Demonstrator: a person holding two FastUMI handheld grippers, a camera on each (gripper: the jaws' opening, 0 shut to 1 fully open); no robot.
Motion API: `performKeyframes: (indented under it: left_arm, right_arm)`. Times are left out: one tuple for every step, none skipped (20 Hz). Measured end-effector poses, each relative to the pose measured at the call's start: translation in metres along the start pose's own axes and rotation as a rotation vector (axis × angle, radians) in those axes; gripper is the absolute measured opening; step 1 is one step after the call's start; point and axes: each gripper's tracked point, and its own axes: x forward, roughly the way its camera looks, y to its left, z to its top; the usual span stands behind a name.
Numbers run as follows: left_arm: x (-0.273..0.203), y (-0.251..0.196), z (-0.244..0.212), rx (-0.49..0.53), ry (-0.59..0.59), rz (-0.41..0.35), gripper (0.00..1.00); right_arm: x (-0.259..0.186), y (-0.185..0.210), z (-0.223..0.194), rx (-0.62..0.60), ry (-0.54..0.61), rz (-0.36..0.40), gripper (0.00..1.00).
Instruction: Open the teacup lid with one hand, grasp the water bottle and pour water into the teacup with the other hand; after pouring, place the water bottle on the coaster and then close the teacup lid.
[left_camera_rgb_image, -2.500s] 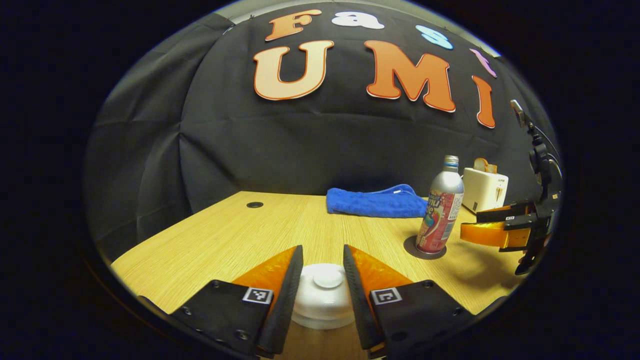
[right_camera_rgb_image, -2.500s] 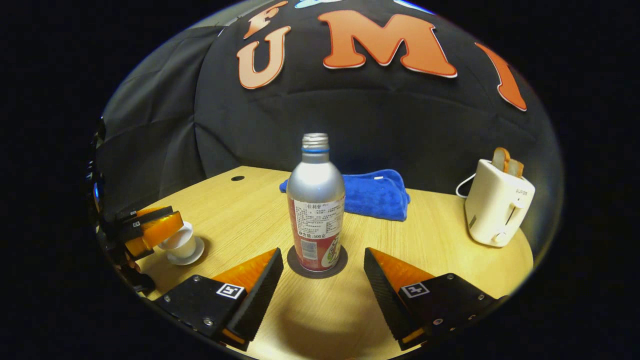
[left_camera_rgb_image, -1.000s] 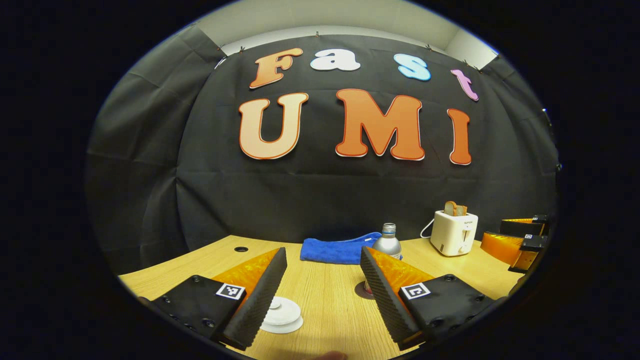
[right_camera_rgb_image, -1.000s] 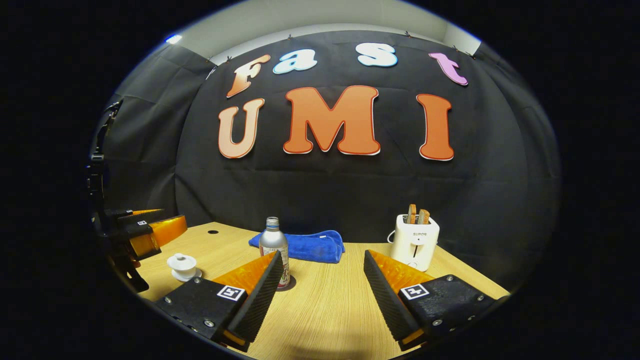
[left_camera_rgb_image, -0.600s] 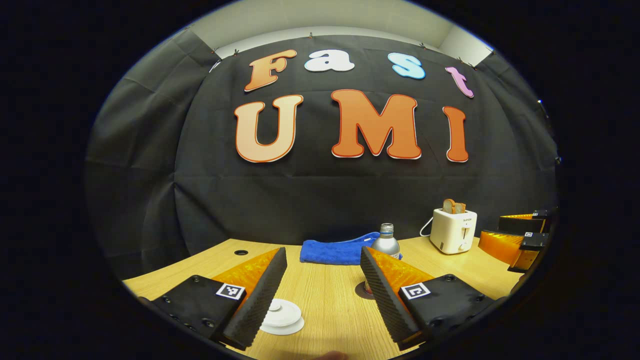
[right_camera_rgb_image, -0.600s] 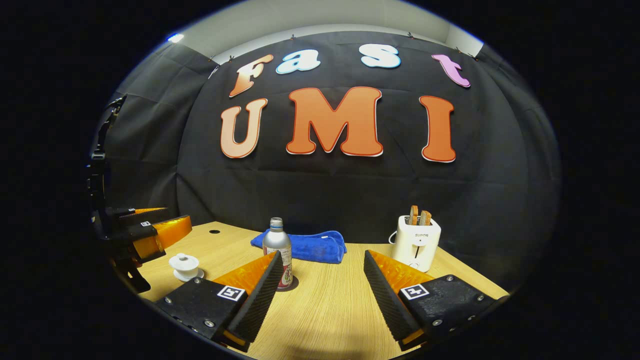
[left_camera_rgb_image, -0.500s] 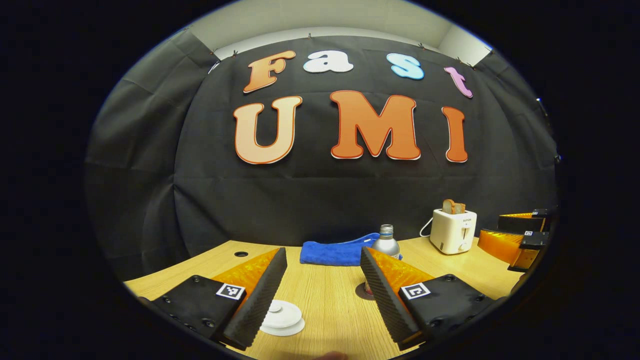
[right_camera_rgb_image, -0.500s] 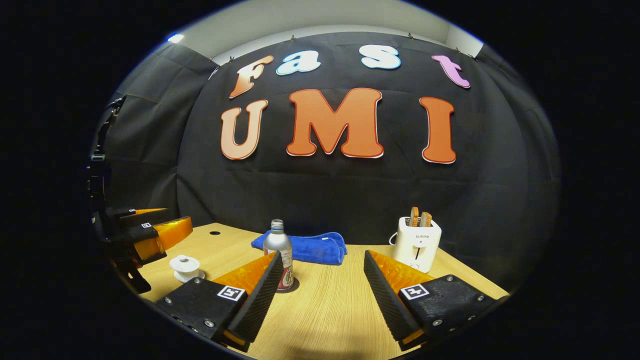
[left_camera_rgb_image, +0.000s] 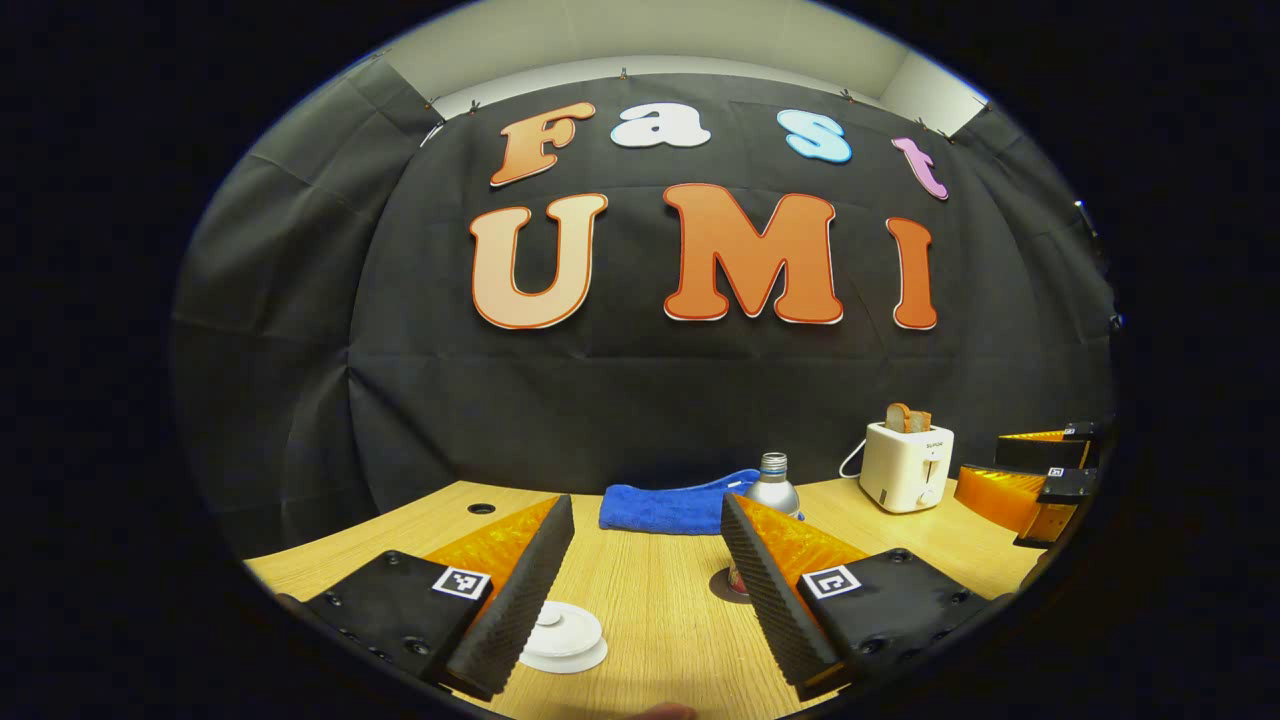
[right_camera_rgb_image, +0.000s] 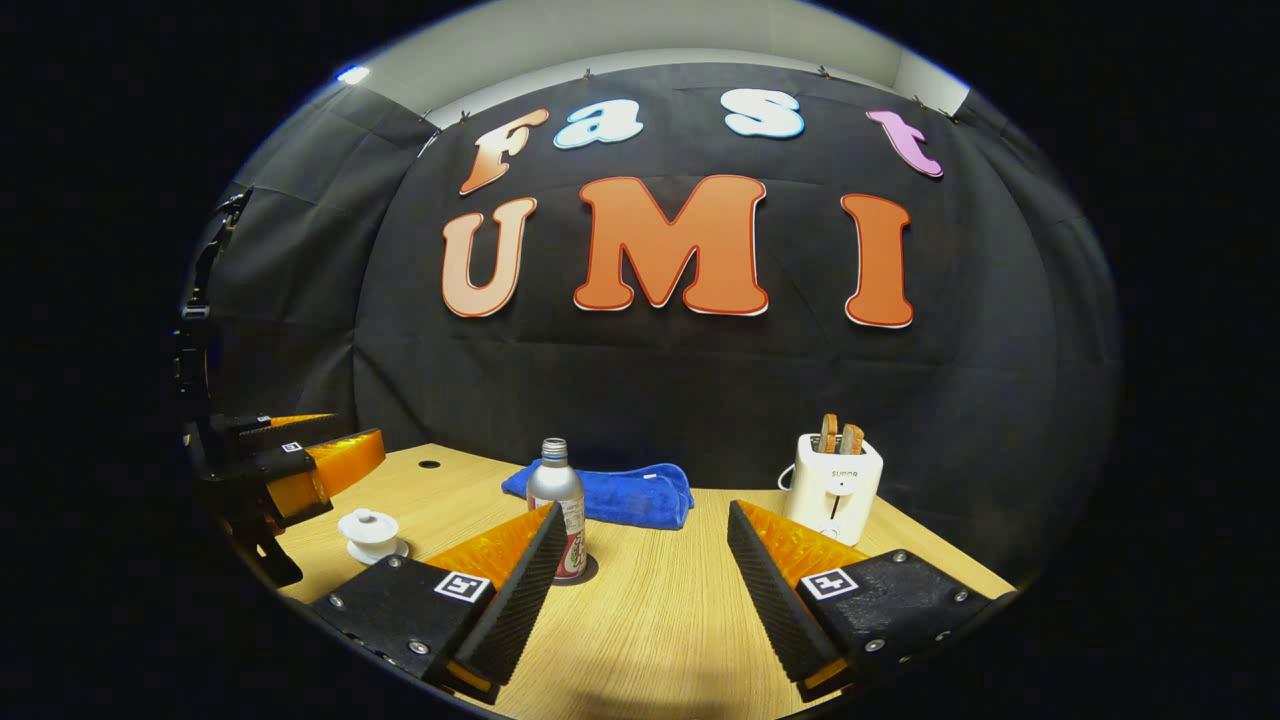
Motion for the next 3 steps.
performKeyframes:
  left_arm:
    - [-0.0002, 0.0009, -0.0004, -0.001, 0.002, 0.002, 0.98]
    - [-0.0001, 0.0011, -0.0007, -0.001, 0.004, 0.003, 0.98]
    - [-0.0003, 0.0014, -0.001, -0.002, 0.005, 0.004, 0.98]
  right_arm:
    - [0.0003, -0.0021, -0.0001, -0.003, -0.001, -0.004, 0.97]
    - [0.0013, -0.0028, -0.0004, -0.005, -0.002, -0.006, 0.98]
    - [0.0008, -0.0029, 0.001, -0.004, -0.003, -0.007, 0.97]
